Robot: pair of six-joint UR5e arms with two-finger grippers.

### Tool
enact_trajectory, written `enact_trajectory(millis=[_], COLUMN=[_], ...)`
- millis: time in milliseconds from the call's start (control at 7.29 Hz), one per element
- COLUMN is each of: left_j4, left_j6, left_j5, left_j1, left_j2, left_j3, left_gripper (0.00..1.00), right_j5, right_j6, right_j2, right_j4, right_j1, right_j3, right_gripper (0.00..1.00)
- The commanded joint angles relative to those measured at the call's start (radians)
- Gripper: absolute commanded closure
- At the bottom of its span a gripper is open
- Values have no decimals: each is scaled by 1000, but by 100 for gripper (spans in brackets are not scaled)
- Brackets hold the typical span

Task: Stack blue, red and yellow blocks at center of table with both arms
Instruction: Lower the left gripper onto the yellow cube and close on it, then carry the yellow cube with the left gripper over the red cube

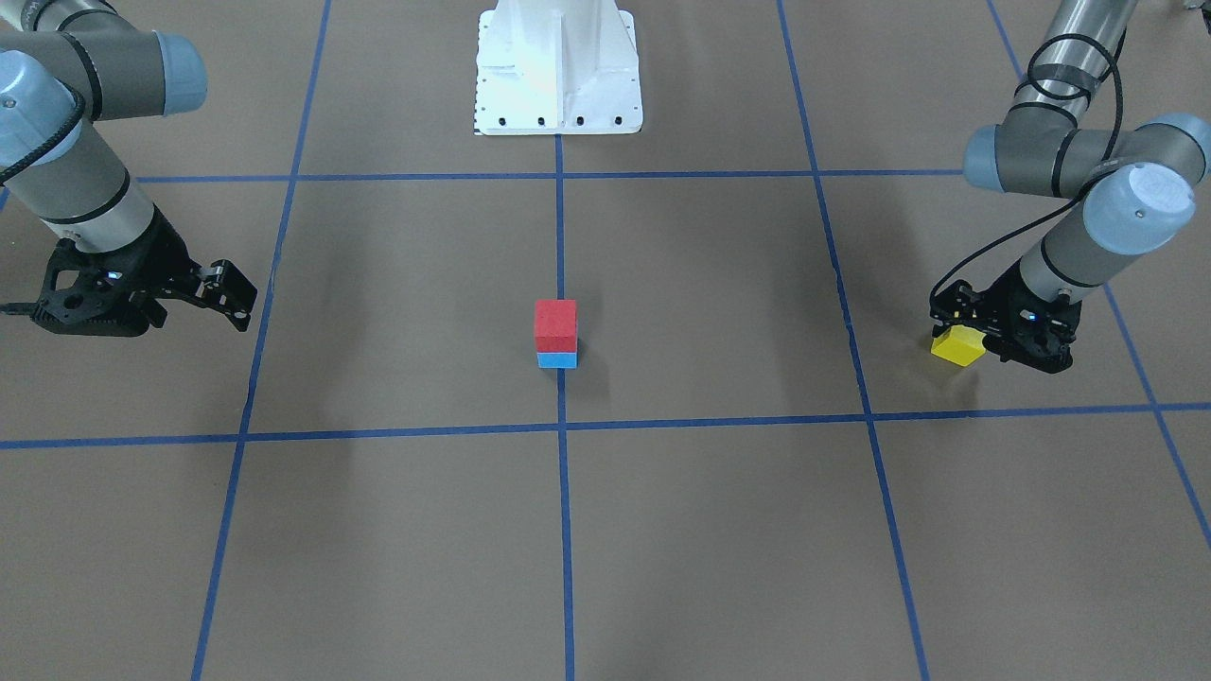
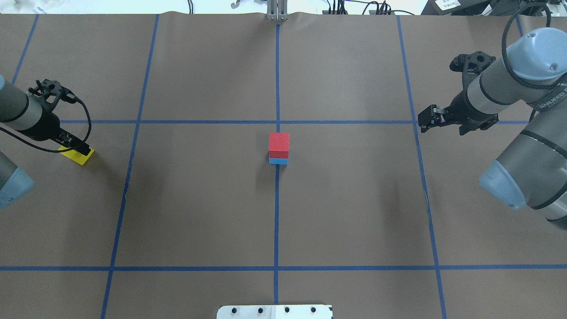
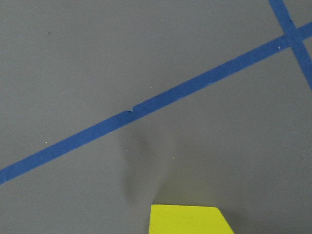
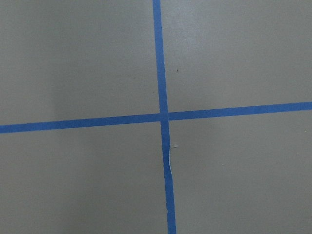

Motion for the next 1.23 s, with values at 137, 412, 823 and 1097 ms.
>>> enact_trajectory(millis=[137,412,823,1097], left_j4=[-2,34,472,510], left_j6=[-33,-113,-351,-637], left_j5=[-8,-121,-134,30], left_j1=[2,2,26,219], left_j2=[-2,-4,-299,-492], left_j3=[0,-79,-279,-258], left_gripper=[99,100,100,100], right_j5=[20,40,154,198], right_j6=[2,2,-148,-309], right_j2=[1,9,-37,-133], right_j4=[0,0,-7,-1], right_j1=[0,6,147,253], right_j3=[5,16,10,11], right_gripper=[0,0,0,0])
